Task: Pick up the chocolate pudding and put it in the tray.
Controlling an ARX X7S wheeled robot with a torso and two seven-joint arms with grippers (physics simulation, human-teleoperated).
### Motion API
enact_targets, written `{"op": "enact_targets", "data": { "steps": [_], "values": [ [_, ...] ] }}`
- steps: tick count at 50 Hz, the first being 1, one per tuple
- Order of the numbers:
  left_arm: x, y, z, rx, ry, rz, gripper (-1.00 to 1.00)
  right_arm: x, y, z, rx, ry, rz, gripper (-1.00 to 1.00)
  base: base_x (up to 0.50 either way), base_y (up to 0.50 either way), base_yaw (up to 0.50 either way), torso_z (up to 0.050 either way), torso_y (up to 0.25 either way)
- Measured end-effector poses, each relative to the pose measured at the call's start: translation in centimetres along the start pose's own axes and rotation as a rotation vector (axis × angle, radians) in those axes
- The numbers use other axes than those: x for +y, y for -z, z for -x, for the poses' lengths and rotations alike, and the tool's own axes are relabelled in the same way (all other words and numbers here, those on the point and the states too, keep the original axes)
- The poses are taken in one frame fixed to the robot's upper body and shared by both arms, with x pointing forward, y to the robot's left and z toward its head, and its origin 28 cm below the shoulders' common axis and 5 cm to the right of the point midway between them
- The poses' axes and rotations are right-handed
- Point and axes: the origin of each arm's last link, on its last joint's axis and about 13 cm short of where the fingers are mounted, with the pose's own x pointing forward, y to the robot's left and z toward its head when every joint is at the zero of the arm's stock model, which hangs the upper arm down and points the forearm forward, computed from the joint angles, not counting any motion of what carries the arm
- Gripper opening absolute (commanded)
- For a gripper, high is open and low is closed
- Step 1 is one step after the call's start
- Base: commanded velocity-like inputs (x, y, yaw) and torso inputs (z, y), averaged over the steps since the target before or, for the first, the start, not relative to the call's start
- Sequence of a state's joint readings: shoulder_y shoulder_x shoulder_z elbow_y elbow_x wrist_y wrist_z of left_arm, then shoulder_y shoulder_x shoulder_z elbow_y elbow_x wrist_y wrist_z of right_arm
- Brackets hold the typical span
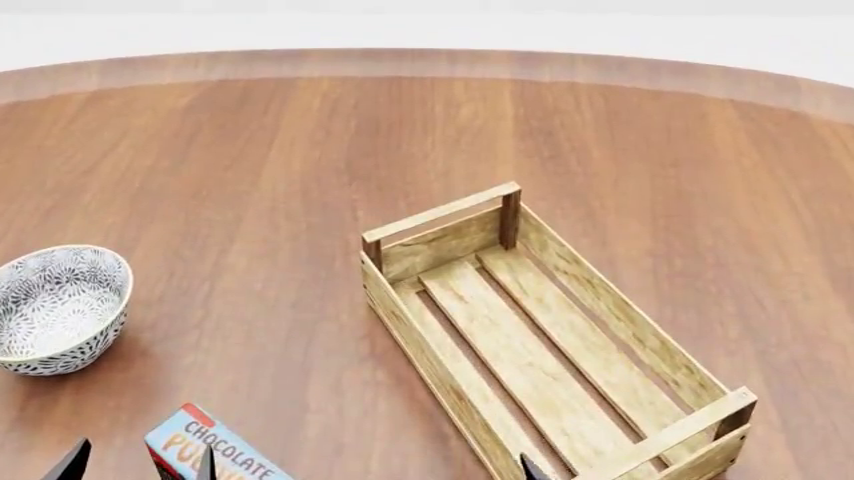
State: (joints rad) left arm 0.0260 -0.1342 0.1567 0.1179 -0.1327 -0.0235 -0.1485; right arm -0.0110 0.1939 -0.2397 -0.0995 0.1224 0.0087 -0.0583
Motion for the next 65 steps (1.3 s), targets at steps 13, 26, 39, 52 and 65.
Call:
{"op": "enact_targets", "data": {
  "steps": [13, 26, 39, 52, 65],
  "values": [
    [-0.1, 0.2, 0.0, 0.004, -0.001, 0.002, 1.0, 0.2, 2.0, 1.3, 0.032, -0.126, 0.013, 1.0, 0.0, 0.0, 0.0, 0.0, 0.0],
    [-0.1, 0.2, -0.1, 0.008, 0.002, -0.002, 1.0, 0.8, 3.6, 2.2, 0.065, -0.212, -0.005, 1.0, 0.0, 0.0, 0.0, 0.0, 0.0],
    [-0.2, 0.1, -0.2, 0.009, 0.005, -0.009, 1.0, 2.2, 4.3, 1.4, 0.088, -0.299, -0.012, 1.0, 0.0, 0.0, 0.0, 0.0, 0.0],
    [-0.2, 0.1, -0.2, 0.011, 0.004, -0.009, 1.0, 3.2, 4.8, -0.6, 0.099, -0.358, -0.013, 1.0, 0.0, 0.0, 0.0, 0.0, 0.0],
    [-0.3, 0.3, -0.1, 0.014, 0.004, -0.007, 1.0, 3.4, 5.9, -2.9, 0.125, -0.372, -0.017, 1.0, 0.0, 0.0, 0.0, 0.0, 0.0]
  ]
}}
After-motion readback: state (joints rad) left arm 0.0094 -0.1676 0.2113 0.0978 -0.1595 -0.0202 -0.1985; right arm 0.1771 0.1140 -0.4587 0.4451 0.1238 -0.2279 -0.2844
